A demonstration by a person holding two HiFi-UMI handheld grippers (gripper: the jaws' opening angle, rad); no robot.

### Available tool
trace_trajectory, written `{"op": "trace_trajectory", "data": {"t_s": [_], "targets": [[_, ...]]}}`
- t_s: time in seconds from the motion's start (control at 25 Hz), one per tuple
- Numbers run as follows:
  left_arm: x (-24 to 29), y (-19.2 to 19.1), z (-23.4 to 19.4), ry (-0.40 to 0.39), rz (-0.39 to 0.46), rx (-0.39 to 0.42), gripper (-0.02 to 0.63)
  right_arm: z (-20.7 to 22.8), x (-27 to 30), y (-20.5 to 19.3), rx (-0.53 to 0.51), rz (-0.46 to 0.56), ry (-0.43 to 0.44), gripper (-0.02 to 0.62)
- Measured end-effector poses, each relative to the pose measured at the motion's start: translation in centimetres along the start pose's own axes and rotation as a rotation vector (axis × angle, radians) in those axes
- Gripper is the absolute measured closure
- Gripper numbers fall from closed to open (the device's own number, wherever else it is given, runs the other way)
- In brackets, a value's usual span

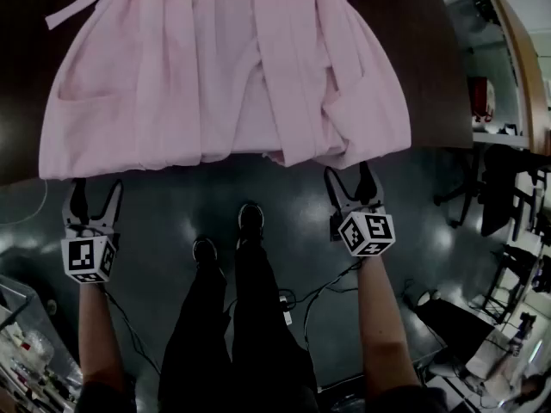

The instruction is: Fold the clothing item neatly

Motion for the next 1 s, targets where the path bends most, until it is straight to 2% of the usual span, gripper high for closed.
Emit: {"op": "trace_trajectory", "data": {"t_s": [0.12, 0.28, 0.36, 0.4, 0.44, 0.52, 0.56, 0.76, 0.88, 1.0], "targets": [[2.8, -1.3, -0.2, -0.073, 0.021, 0.025, 0.268, 0.9, 2.4, -0.1, -0.088, 0.004, 0.044, 0.238], [5.8, -2.5, 1.4, -0.194, -0.04, 0.14, 0.27, 1.0, 5.3, 0.4, -0.167, -0.027, 0.121, 0.239], [6.2, -2.7, 2.2, -0.226, -0.051, 0.157, 0.273, 0.2, 5.4, 0.4, -0.197, -0.051, 0.163, 0.243], [6.1, -2.7, 2.5, -0.232, -0.053, 0.145, 0.296, -0.2, 5.1, 0.4, -0.193, -0.049, 0.165, 0.272], [5.7, -2.7, 2.6, -0.231, -0.057, 0.126, 0.369, -0.6, 4.5, 0.3, -0.18, -0.043, 0.153, 0.352], [4.4, -2.7, 2.9, -0.23, -0.079, 0.087, 0.522, -1.5, 3.2, 0.3, -0.143, -0.039, 0.116, 0.559], [3.6, -2.7, 3.2, -0.243, -0.092, 0.075, 0.573, -2.0, 2.6, 0.3, -0.123, -0.045, 0.11, 0.594], [-1.9, -1.2, 6.3, -0.37, -0.111, 0.124, 0.578, -4.8, -2.2, 1.0, -0.052, -0.07, 0.133, 0.594], [-5.8, 1.3, 8.2, -0.444, -0.069, 0.12, 0.578, -6.4, -6.6, 2.9, -0.029, -0.066, 0.139, 0.594], [-9.9, 5.4, 9.2, -0.505, -0.018, 0.083, 0.578, -7.9, -10.8, 6.6, -0.038, -0.041, 0.145, 0.594]]}}
Point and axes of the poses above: the fingertips, and each gripper's own axes: x forward along the fingers, z to its right, y out of its top, the point moved 7 cm from there along -x, backward along the fingers, and after that the axes turned 4 degrees about -x, right-handed, at the moved point
